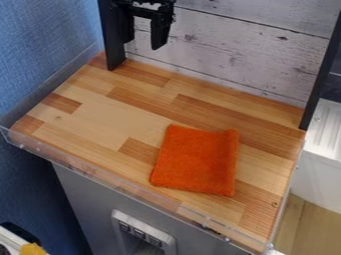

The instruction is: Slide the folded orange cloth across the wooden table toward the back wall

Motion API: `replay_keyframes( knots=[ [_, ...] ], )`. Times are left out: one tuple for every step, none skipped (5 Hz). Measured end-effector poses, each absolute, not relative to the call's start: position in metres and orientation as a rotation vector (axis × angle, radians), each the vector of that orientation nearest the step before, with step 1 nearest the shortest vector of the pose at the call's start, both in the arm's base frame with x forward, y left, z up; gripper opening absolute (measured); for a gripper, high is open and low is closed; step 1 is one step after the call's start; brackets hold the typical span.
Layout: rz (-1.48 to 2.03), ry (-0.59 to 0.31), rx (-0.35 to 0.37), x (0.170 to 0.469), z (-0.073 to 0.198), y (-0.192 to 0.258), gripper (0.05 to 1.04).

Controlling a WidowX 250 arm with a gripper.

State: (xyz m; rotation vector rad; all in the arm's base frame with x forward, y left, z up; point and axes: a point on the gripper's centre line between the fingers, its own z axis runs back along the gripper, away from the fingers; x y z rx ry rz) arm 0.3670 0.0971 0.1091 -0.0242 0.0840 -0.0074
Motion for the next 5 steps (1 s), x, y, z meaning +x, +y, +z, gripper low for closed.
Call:
replay_keyframes(
  knots=[
    [0.002,0.126,-0.032,0.354,0.09,0.086,0.999],
    [-0.023,0.08,-0.014,0.343,0.096,0.058,0.999],
    [-0.024,0.044,0.007,0.329,0.095,0.036,0.997],
    [-0.031,-0.002,0.023,0.313,0.094,0.008,0.999],
    [-0.04,-0.037,0.03,0.297,0.091,-0.011,0.999]
  ],
)
